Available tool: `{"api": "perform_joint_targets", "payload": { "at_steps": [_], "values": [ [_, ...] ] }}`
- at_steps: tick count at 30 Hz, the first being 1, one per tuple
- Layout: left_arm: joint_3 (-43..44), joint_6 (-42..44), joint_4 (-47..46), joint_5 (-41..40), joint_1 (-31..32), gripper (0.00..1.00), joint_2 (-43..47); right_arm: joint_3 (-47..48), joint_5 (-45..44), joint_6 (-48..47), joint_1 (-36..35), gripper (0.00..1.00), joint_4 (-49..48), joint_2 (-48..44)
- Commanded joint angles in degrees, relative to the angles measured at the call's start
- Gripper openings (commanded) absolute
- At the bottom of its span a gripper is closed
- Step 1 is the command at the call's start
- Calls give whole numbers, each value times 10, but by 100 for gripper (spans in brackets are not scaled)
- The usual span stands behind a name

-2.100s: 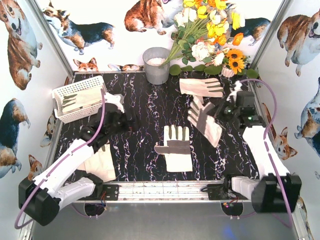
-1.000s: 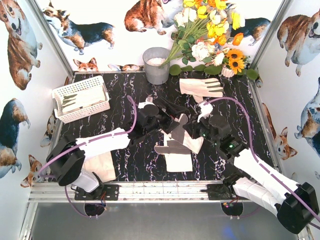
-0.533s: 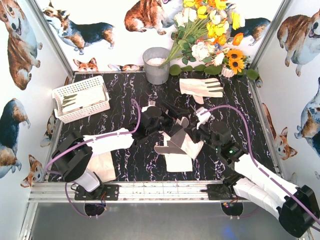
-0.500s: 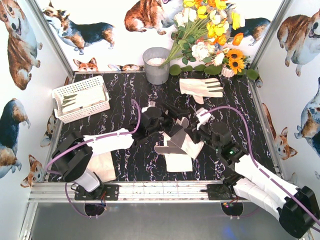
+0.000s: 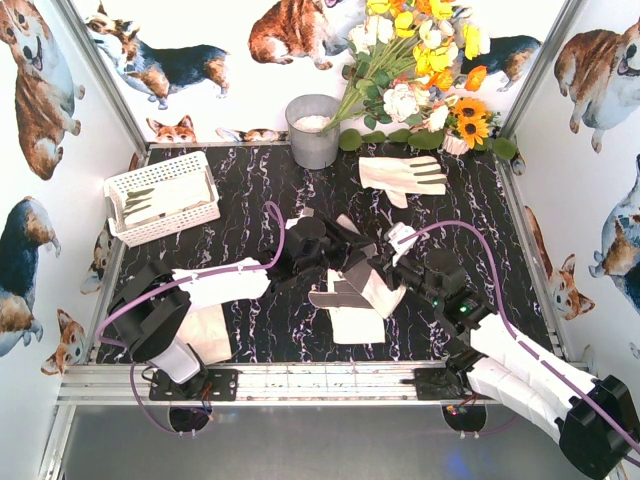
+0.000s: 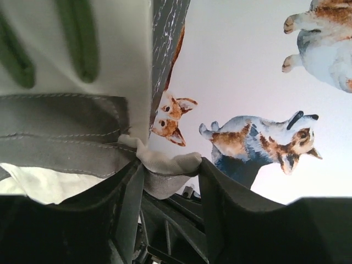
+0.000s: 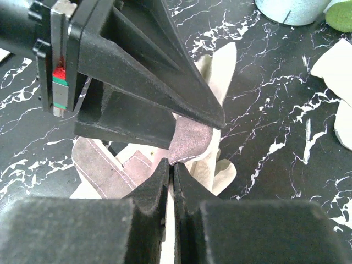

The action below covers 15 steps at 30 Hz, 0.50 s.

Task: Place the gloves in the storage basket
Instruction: Pair the glove with the glove.

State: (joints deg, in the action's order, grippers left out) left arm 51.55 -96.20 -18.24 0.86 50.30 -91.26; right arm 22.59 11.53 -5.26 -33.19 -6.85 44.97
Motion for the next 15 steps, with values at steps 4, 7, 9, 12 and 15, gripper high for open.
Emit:
{"api": "perform_joint_targets", "payload": {
  "at_steps": [4,7,9,12,15],
  "values": [
    [-3,9,-17,4,7,21,4,1,34,-19,-6,0,-63,-8],
    [-1,16,-27,10,8,7,0,3,35,-18,-6,0,-60,-10],
    [1,28,-38,16,7,0,-4,7,27,-11,-6,0,-53,-12],
    [14,79,-51,50,0,0,-13,18,11,13,-6,15,-30,-18],
    [4,127,-61,77,-6,0,-5,43,6,41,-6,36,8,-27]
  ]
}}
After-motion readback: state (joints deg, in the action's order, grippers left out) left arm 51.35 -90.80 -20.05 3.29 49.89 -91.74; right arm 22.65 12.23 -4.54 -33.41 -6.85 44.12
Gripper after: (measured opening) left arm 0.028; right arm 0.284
